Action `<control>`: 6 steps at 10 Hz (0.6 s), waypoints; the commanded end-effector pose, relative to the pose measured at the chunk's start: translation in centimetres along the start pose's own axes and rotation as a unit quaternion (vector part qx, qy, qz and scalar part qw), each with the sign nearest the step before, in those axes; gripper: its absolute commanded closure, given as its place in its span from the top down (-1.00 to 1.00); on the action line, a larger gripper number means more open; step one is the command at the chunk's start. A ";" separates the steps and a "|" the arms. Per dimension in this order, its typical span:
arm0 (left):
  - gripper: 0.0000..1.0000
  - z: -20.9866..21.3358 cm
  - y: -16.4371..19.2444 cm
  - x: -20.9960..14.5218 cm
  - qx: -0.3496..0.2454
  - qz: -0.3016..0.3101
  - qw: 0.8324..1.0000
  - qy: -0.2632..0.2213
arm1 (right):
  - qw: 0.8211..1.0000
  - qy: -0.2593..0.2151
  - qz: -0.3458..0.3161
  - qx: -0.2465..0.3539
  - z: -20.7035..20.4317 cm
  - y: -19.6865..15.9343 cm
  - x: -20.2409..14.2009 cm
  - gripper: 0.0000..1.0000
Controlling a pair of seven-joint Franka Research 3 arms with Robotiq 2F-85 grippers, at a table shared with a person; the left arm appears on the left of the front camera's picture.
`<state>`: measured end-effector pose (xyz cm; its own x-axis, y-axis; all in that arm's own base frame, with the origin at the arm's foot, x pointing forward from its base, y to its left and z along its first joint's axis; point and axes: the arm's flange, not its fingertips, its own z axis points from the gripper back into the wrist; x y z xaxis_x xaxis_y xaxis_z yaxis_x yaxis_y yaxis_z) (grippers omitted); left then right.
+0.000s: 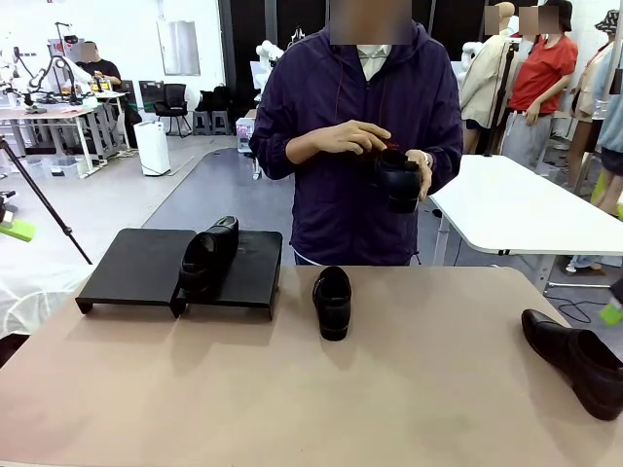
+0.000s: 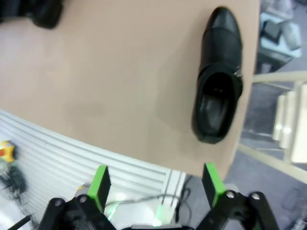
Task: Organize the shoes by placing them on the stand.
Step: Pick up one Shoe and place it in the middle of the table.
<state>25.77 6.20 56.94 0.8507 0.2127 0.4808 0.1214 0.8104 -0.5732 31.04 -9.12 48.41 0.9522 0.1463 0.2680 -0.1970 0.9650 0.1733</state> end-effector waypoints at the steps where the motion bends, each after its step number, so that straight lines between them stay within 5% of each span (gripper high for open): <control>1: 1.00 0.0 0.2 0.2 -0.003 -0.003 1.000 -0.005 | 0.999 -0.008 0.002 -0.038 -3.7 -0.5 1.0 1.00; 6: 1.00 0.0 0.2 0.2 -0.003 -0.003 1.000 -0.005 | 0.998 -0.010 0.009 -0.056 -9.9 -2.7 2.5 1.00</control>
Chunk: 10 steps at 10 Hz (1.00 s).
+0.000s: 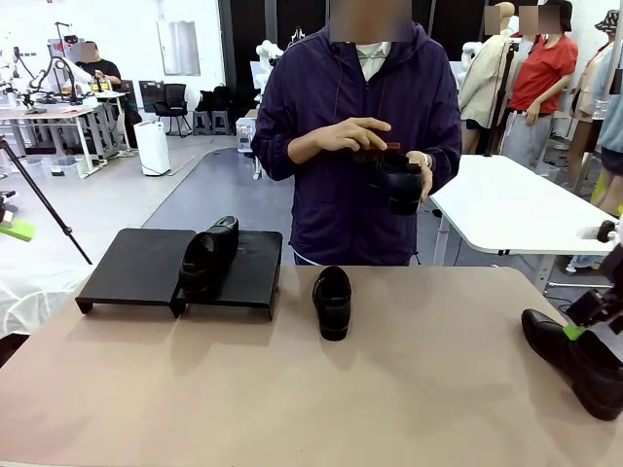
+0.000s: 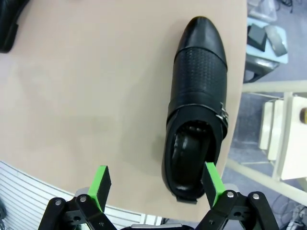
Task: Organize the shoes by placing them on the stand.
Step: Pick up one Shoe and place it in the middle of the table.
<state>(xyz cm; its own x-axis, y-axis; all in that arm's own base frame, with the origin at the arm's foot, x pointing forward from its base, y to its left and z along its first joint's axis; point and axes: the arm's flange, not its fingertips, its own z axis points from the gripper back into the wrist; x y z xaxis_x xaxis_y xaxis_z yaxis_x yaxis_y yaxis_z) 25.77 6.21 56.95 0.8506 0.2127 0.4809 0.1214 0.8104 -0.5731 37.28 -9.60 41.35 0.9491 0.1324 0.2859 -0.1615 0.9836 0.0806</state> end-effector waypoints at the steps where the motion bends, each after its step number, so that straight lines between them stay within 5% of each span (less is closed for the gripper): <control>1: 1.00 0.0 0.2 0.2 -0.003 -0.003 1.000 -0.005 | 1.000 0.007 0.008 -0.004 -3.0 0.1 -1.4 1.00; 10: 1.00 0.0 0.2 0.2 -0.003 -0.003 1.000 -0.005 | 0.999 0.031 -0.003 0.029 -8.5 -0.7 -0.8 1.00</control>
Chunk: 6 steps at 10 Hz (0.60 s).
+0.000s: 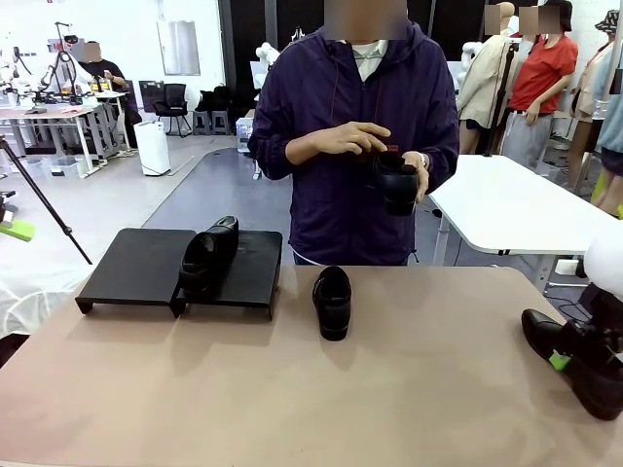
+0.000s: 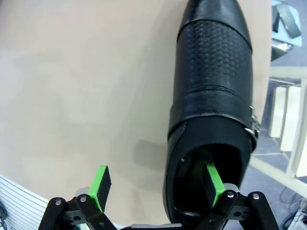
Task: Organize the shoes by placing them on the stand.
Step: Pick up one Shoe and place it in the middle of the table.
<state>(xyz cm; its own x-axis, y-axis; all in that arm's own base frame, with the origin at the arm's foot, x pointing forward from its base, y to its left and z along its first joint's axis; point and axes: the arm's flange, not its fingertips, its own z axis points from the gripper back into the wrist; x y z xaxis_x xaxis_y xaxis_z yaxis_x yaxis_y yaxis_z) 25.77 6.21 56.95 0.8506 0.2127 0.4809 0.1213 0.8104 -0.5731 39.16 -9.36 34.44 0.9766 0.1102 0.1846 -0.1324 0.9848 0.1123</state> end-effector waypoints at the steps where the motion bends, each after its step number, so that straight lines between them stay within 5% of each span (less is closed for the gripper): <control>1: 1.00 0.0 0.2 0.2 -0.003 -0.003 1.000 -0.005 | 0.999 -0.022 0.012 0.022 -1.7 0.0 -0.4 1.00; 2: 1.00 0.0 0.2 0.2 -0.003 -0.003 1.000 -0.005 | 0.999 -0.024 0.013 0.025 -1.5 0.0 -0.2 1.00; 3: 1.00 0.0 0.2 0.2 -0.003 -0.003 1.000 -0.005 | 0.999 -0.022 0.014 0.032 -0.8 0.3 0.0 0.52; 4: 1.00 0.0 0.2 0.2 -0.003 -0.003 1.000 -0.005 | 0.999 -0.023 0.012 0.034 -0.9 0.2 -0.1 -0.67; 5: 1.00 0.0 0.2 0.2 -0.003 -0.003 1.000 -0.005 | 0.999 -0.022 0.012 0.035 -1.0 0.2 -0.1 -1.00; 6: 1.00 0.0 0.2 0.2 -0.003 -0.003 1.000 -0.005 | 0.999 -0.021 0.011 0.036 -0.8 0.2 0.0 -1.00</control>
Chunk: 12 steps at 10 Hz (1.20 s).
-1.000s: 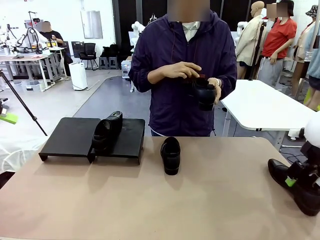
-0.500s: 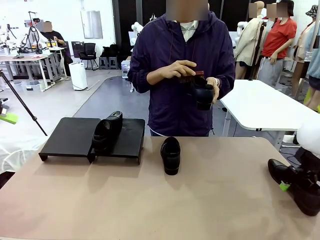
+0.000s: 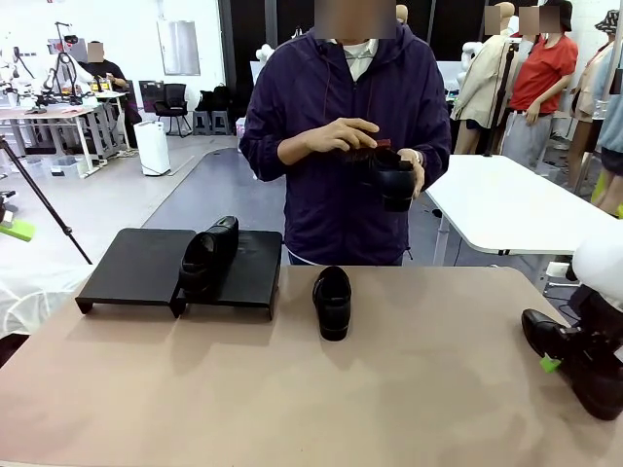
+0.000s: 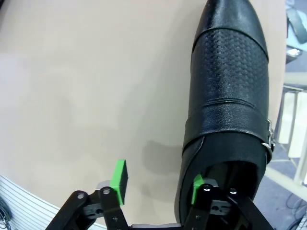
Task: Organize the shoes by placing them on the stand.
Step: Pick up one Shoe and place it in the middle of the table.
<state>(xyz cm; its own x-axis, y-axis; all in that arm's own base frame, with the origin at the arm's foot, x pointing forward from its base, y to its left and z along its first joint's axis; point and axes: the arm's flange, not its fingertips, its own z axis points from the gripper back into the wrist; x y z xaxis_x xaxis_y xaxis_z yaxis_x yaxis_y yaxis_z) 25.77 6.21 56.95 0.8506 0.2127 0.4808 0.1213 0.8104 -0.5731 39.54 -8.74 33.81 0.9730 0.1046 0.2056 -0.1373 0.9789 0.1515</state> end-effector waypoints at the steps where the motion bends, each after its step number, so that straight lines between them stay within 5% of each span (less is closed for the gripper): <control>1: 1.00 0.0 0.2 0.2 -0.003 -0.003 1.000 -0.005 | 1.000 -0.008 0.011 0.015 -0.1 -0.4 -0.4 -1.00; 9: 1.00 0.0 0.2 0.2 -0.003 -0.003 1.000 -0.005 | 1.000 -0.015 -0.001 0.009 0.5 -1.1 -0.9 -1.00; 12: 1.00 0.0 0.2 0.2 -0.003 -0.003 1.000 -0.005 | 0.998 -0.062 -0.032 -0.001 6.5 -2.2 -1.2 -1.00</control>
<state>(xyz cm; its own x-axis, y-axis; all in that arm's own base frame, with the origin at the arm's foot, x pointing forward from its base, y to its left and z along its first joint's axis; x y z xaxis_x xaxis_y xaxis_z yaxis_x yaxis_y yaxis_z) 25.78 6.21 56.94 0.8508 0.2127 0.4806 0.1211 0.8104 -0.5732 38.64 -11.23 36.56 0.9628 0.0441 0.2665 -0.0892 0.9831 0.1596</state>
